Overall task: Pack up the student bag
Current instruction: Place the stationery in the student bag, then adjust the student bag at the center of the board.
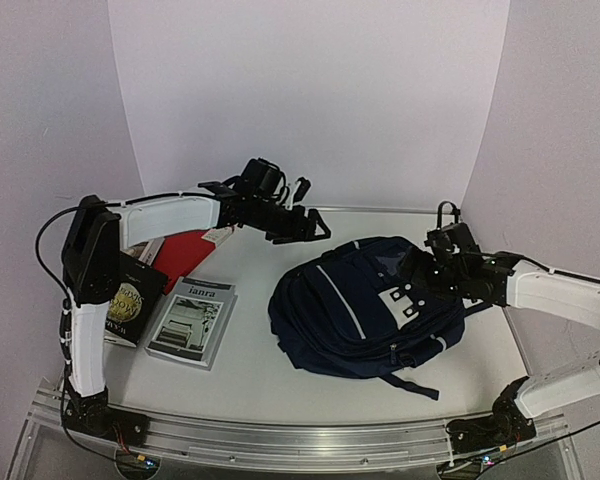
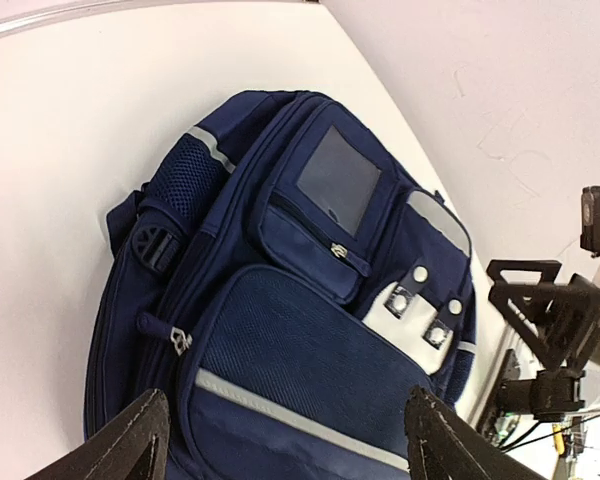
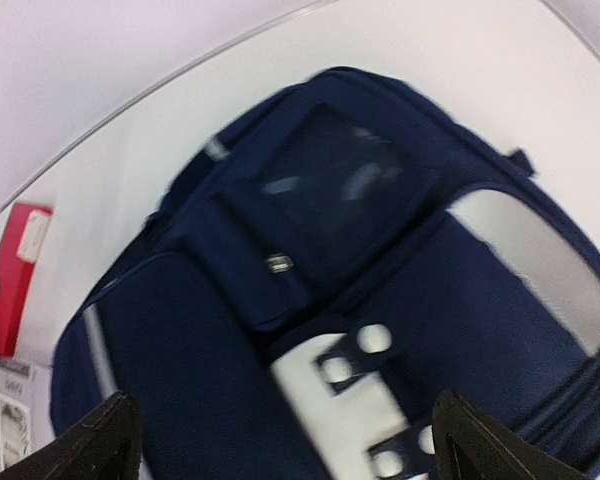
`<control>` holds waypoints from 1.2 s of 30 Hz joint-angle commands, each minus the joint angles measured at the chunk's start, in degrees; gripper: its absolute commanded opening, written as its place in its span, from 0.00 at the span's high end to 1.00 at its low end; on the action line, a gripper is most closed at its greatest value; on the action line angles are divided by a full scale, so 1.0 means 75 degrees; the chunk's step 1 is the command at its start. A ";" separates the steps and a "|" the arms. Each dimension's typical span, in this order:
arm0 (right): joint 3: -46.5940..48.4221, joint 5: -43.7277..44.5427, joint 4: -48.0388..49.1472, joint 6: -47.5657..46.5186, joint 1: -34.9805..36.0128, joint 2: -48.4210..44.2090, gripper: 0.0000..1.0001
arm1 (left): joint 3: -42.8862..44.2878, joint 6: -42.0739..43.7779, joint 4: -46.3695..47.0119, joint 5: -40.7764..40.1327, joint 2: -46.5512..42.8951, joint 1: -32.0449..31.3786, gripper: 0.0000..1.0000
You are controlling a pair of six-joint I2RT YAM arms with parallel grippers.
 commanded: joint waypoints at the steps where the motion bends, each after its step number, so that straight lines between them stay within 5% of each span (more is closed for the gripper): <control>1: -0.0702 -0.0209 -0.0423 0.0673 -0.1074 -0.0377 0.02 | 0.0607 0.0694 -0.0432 0.0140 0.0595 0.0016 0.19; 7: -0.1087 0.0150 -0.0365 0.1039 -0.1257 -0.0112 0.03 | 0.0320 0.0684 -0.0249 0.0726 0.0998 -0.0006 0.19; 19: -0.0280 -0.1993 0.3588 -0.1117 -0.1243 0.2091 0.37 | -0.2254 0.0119 0.0953 0.1563 -0.0011 -0.0798 0.29; 24: 0.1227 -0.2746 0.3919 -0.2148 -0.1209 0.3626 0.35 | -0.3221 -0.0191 0.1363 0.0966 -0.0964 -0.1544 0.29; 28: 0.2056 -0.2727 0.3872 -0.2514 -0.1129 0.4152 0.25 | -0.3843 -0.0730 0.1643 0.0602 -0.1761 -0.1808 0.28; 36: 0.2221 -0.1929 0.2983 -0.3137 -0.0814 0.3175 0.11 | -0.4761 -0.1743 0.0995 -0.0878 -0.3357 -0.1413 0.18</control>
